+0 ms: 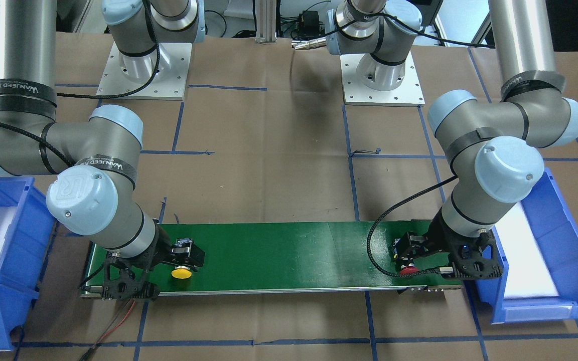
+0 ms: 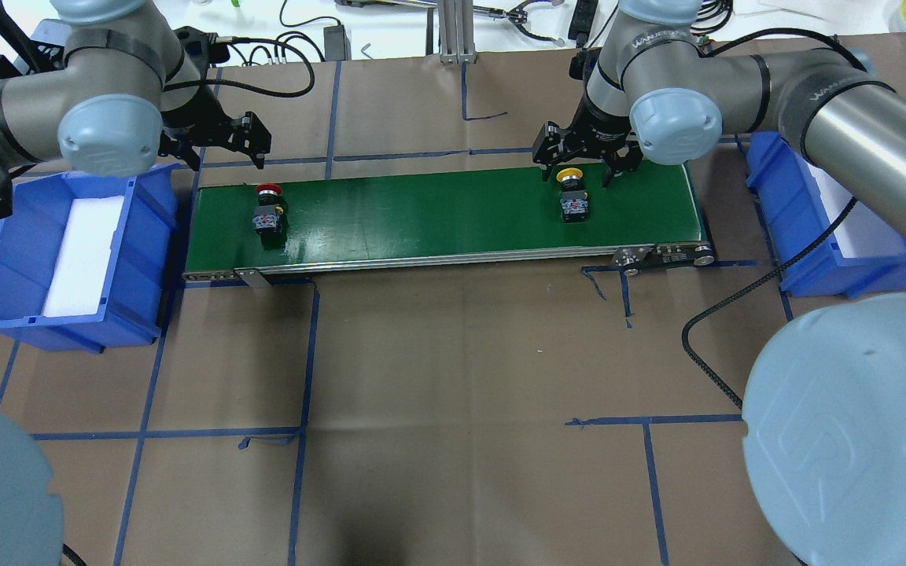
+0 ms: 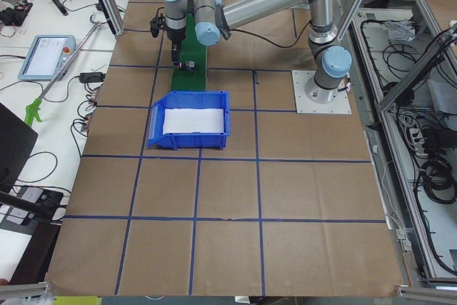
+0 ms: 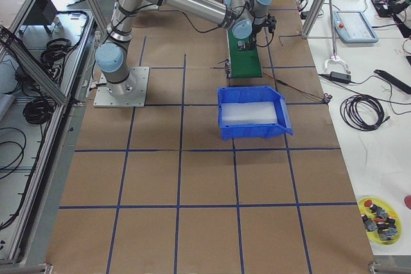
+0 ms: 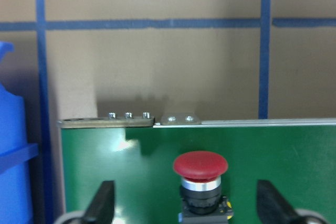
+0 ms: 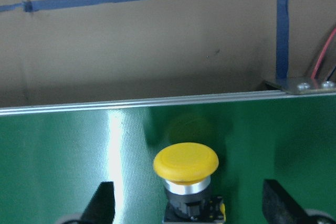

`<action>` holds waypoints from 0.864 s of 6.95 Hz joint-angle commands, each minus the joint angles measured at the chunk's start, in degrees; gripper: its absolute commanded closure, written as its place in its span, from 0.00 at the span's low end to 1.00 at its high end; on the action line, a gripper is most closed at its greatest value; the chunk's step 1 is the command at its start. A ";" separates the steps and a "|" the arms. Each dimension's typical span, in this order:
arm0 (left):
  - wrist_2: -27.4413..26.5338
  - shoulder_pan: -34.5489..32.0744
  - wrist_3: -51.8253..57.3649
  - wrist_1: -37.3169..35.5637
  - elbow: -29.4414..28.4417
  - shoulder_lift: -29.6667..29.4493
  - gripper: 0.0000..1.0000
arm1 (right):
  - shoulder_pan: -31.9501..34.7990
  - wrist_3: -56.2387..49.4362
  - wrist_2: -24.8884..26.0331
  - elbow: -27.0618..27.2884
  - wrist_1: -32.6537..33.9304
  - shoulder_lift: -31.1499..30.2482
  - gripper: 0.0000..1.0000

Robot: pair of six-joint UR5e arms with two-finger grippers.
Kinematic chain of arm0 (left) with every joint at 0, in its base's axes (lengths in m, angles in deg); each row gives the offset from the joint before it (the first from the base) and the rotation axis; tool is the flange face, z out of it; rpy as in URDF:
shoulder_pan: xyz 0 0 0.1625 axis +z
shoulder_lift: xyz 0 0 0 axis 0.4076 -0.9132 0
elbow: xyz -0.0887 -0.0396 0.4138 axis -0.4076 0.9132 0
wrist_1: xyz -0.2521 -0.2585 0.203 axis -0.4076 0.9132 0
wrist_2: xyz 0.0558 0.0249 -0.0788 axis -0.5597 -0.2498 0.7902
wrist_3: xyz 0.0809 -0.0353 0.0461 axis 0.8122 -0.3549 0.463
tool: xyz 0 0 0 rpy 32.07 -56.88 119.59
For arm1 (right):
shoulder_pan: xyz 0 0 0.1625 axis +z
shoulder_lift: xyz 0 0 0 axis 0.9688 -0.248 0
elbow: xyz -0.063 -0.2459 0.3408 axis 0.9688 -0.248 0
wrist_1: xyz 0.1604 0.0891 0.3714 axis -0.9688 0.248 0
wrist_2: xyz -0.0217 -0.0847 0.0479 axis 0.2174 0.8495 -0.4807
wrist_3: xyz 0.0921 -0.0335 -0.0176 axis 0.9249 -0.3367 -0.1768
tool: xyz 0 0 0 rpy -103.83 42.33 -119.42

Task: Transport two buttons from left to right
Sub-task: 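Release the red button on the conveyor while the right gripper grasps the yellow button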

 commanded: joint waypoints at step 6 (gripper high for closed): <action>0.20 -4.62 -4.02 19.70 3.01 17.83 0.00 | -0.43 -1.31 6.47 0.83 -1.28 -1.69 0.93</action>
